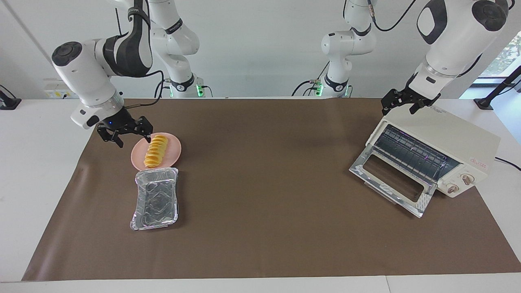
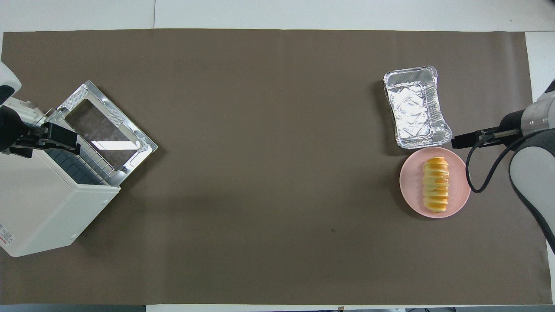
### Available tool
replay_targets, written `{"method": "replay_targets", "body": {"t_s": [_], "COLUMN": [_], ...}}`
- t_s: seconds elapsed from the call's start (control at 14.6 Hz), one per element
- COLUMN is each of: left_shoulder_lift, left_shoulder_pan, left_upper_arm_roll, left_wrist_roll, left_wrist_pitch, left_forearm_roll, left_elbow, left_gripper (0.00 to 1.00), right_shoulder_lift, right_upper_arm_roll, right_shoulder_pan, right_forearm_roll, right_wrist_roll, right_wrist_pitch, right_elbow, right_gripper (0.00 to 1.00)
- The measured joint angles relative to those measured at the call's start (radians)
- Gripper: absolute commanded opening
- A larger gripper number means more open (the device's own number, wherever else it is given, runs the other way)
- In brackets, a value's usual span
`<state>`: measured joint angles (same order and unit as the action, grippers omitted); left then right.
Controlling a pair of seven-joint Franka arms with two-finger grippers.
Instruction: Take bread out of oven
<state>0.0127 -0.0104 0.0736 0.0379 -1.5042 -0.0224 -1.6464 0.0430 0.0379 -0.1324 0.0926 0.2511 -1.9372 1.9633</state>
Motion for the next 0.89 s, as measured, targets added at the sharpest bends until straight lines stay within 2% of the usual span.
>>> {"method": "replay_targets", "body": {"t_s": [0.34, 0.48, 0.68, 0.89], "left_shoulder_lift": [0.000, 0.000, 0.000, 0.000], "left_shoulder_pan": [0.000, 0.000, 0.000, 0.000], "left_upper_arm_roll": [0.000, 0.000, 0.000, 0.000], "left_wrist_roll": [0.000, 0.000, 0.000, 0.000], "left_wrist_pitch": [0.000, 0.000, 0.000, 0.000], "left_forearm_roll": [0.000, 0.000, 0.000, 0.000], "left_elbow": [0.000, 0.000, 0.000, 0.000], "left_gripper": [1.00, 1.00, 1.00, 1.00], "right_shoulder_lift": [0.069, 0.089, 0.081, 0.056], "right_upper_arm_roll": [-0.020, -0.019, -0.017, -0.019], "right_shoulder_pan": [-0.005, -0.005, -0.005, -0.010], "right_forearm_roll": [-0.010, -0.038, -0.082, -0.086], "right_wrist_roll": [-0.007, -0.030, -0.052, -0.063], "right_wrist_pitch": [0.133, 0.225, 0.373, 0.374], "right_elbow": [-0.054, -0.088, -0.178, -0.224], "right_gripper": [1.00, 1.00, 1.00, 1.00]}}
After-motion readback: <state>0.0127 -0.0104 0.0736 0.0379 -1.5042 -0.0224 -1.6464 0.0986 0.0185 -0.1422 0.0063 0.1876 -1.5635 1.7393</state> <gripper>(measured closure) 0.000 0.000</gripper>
